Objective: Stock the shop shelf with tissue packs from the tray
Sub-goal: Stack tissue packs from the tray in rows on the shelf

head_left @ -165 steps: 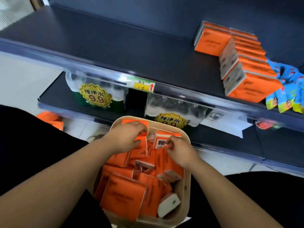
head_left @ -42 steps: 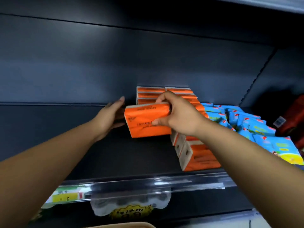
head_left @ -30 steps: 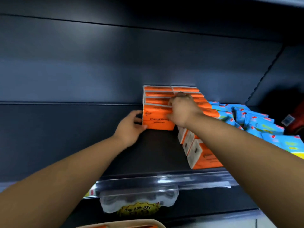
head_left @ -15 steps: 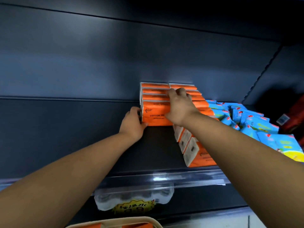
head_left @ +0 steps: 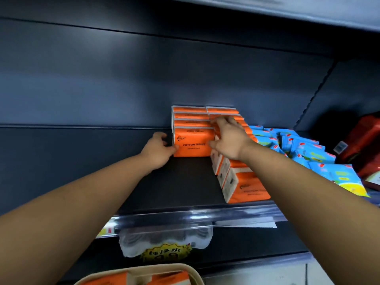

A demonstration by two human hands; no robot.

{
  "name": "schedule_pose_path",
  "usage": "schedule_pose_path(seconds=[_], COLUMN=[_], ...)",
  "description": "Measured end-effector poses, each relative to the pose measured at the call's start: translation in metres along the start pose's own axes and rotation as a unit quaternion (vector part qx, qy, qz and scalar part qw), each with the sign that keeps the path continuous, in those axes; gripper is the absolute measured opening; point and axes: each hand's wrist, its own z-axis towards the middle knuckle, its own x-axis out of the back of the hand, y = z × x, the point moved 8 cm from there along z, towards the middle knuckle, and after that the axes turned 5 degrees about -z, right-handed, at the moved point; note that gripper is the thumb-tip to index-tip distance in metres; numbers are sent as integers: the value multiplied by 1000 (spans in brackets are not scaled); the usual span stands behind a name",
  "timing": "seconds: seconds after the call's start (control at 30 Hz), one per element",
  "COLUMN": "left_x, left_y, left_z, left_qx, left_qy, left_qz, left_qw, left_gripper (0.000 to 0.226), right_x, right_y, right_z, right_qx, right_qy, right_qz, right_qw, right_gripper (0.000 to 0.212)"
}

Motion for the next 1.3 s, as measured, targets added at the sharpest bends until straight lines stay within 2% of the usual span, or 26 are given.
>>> schedule_pose_path(seconds=[0.2, 0.33, 0.43, 0.57, 0.63, 0.73, 0.8, 0.87, 0.93, 1.0, 1.07, 1.2, 1.3], left_x=[41, 74, 94, 85, 70, 54, 51, 47, 40, 42, 46, 33, 26], left_y=[16, 17, 12, -9, -32, -90, -127, -158, -189, -223, -248, -264, -265], left_z=[-44, -96, -150, -226, -252, -276, -285, -290, -292, -296, -302, -310, -308], left_qx=[-49, -67, -56, -98, -102, -54, -22, -14, 20, 100, 161, 161, 158], left_qy=[-7, -16, -7, -6, -15, -20, -18, -40, -102, -140, -150, -223, -245], left_qz=[68, -2, -73, -139, -135, -88, -34, 72, 218, 313, 335, 412, 437], left_qw=[996, 998, 996, 985, 985, 994, 999, 997, 970, 934, 916, 868, 851], left_gripper=[43, 20, 24, 22, 28, 28, 32, 35, 39, 48, 54, 60, 66], right_x=[42, 39, 11, -61, -103, -167, -200, -229, -248, -257, -262, -272, -277], right_y=[-31, -48, -59, -81, -92, -99, -101, -103, -103, -106, -115, -131, -145], right_z=[-58, -124, -172, -222, -241, -270, -288, -310, -328, -338, -345, -353, -348], right_qx=[137, 162, 157, 148, 148, 139, 143, 151, 153, 157, 171, 188, 172], right_qy=[147, 191, 203, 117, 32, -114, -195, -276, -333, -352, -356, -363, -360], right_qz=[81, 183, 224, 223, 201, 150, 95, 44, 11, 6, 15, 23, 22], right_qw=[976, 951, 940, 957, 968, 972, 966, 948, 931, 923, 918, 912, 917], right_gripper=[38, 25, 23, 24, 27, 33, 39, 45, 48, 47, 44, 43, 40])
